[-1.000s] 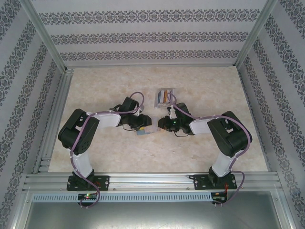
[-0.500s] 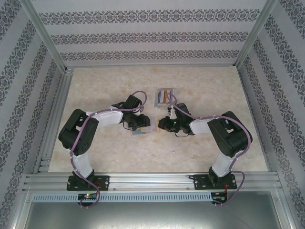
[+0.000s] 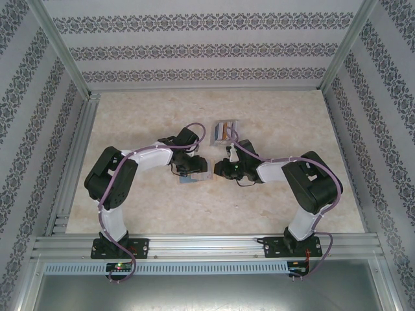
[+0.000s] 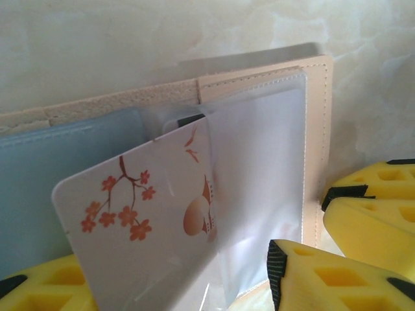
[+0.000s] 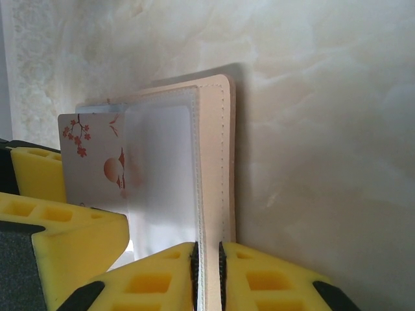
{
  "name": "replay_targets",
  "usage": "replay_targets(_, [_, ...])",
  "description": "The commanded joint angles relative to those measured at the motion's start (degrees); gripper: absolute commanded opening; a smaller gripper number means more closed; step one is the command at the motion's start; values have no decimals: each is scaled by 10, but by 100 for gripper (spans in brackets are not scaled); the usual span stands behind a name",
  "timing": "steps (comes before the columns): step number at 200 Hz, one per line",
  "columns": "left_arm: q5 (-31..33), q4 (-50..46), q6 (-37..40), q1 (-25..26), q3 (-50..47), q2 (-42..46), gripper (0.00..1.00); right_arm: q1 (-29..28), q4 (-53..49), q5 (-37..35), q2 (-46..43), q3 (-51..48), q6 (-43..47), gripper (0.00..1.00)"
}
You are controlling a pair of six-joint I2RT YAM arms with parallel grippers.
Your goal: Put the credit cards into the card holder
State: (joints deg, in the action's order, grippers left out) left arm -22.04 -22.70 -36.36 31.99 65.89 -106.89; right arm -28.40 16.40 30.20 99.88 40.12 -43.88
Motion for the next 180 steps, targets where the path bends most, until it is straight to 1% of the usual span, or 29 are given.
replay_targets(1, [-10,-20,5,7,-9,-26,56,-6,-16,-6,-34,8,19,19])
replay_targets(12, [-24,-2,0,5,-15,-24,56,-7,-13,3,-42,8,18,16])
replay_targets(34, [-67,46,-10,3,-34,-25,56,-7,-1,28,-51,6,11,14])
replay_targets(55, [-108,94,-19,1,-51,-29,58,-10,9,42,-57,3,2,14])
replay_targets(67, [-120,116,-26,-1,-63,-31,59,-10,17,51,-58,1,-6,14])
replay_targets(110, [-143,159,-39,-13,-86,-29,59,-9,38,55,-58,-13,-31,14])
replay_targets(142, [-148,164,-45,-14,-89,-29,60,-19,89,57,-50,-36,-74,13])
replay_targets(163, [-140,151,-41,-15,-86,-27,60,-14,134,31,-57,-76,-107,13])
replay_targets(180, [-133,143,-37,-15,-87,-24,60,-2,133,10,-79,-100,-108,13])
